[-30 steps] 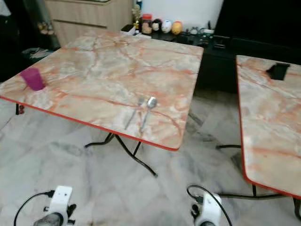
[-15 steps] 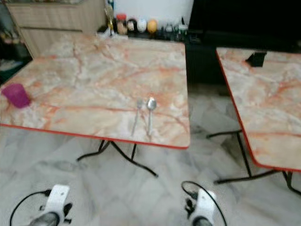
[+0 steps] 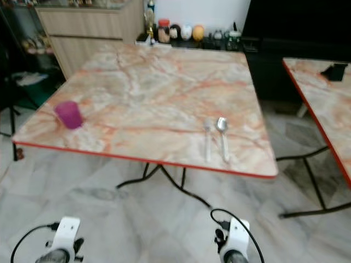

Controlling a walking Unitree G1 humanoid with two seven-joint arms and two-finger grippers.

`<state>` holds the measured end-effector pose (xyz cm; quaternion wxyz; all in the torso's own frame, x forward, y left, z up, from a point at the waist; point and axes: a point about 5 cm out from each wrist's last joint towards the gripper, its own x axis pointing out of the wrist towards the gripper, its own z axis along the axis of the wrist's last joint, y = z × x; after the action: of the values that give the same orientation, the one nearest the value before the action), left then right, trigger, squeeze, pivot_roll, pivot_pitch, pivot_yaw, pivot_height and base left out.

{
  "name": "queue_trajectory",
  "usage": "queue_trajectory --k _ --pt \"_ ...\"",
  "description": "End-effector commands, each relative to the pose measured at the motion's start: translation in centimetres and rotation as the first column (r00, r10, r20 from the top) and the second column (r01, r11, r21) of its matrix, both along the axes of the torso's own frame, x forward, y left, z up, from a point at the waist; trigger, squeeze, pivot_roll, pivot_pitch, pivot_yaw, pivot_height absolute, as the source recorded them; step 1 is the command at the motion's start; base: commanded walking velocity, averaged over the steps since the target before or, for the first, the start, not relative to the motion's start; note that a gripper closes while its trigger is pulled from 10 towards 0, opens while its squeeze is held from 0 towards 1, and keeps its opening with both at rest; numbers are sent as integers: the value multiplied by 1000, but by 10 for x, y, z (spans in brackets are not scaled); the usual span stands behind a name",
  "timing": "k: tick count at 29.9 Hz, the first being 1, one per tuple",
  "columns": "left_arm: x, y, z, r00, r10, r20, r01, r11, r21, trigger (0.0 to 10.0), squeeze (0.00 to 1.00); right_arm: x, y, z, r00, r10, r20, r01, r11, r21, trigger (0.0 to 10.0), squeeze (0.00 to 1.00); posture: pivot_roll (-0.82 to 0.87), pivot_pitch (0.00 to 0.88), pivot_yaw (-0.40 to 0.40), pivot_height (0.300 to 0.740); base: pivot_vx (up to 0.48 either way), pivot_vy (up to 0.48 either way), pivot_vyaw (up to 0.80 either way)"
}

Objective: Setting the table

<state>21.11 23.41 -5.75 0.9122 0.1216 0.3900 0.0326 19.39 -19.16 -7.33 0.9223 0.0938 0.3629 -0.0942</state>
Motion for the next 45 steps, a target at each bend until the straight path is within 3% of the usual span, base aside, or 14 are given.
queue_trajectory --k 1,23,29,36,40,43,44,45 --pt "-3 -5 -3 1000 -8 -18 8 1000 -4 10000 0 -5 -8 -1 1000 -15 -12 15 1000 -17 10000 0 7 0 2 740 0 0 0" --pt "-7 -1 -4 1000 15 -12 -15 1000 -5 10000 0 -9 -5 -4 1000 4 -27 -5 1000 -13 10000 0 19 0 13 740 0 0 0" --pt "-8 2 -4 1000 -3 -14 3 1000 9 10000 0 -8 3 -4 1000 5 -21 -5 1000 -1 10000 0 19 0 34 740 0 0 0" --pt "5 8 7 999 -35 33 34 999 32 10000 0 7 1 5 998 -23 58 23 1000 -1 10000 0 63 0 14 740 0 0 0" --pt "5 16 9 999 17 49 -18 1000 11 10000 0 7 6 5 996 83 42 -81 996 -39 10000 0 69 0 39 740 0 0 0" --pt "-1 13 4 998 -65 -6 65 998 12 10000 0 5 7 4 996 -45 78 43 999 25 10000 0 48 0 73 740 0 0 0" --pt "1 13 5 1000 -26 5 26 1000 -9 10000 0 4 7 4 995 -62 78 61 998 17 10000 0 11 0 72 740 0 0 0" --pt "11 10 11 998 -36 45 37 999 -26 10000 0 5 10 5 997 2 79 0 1000 -23 10000 0 -4 0 77 740 0 0 0"
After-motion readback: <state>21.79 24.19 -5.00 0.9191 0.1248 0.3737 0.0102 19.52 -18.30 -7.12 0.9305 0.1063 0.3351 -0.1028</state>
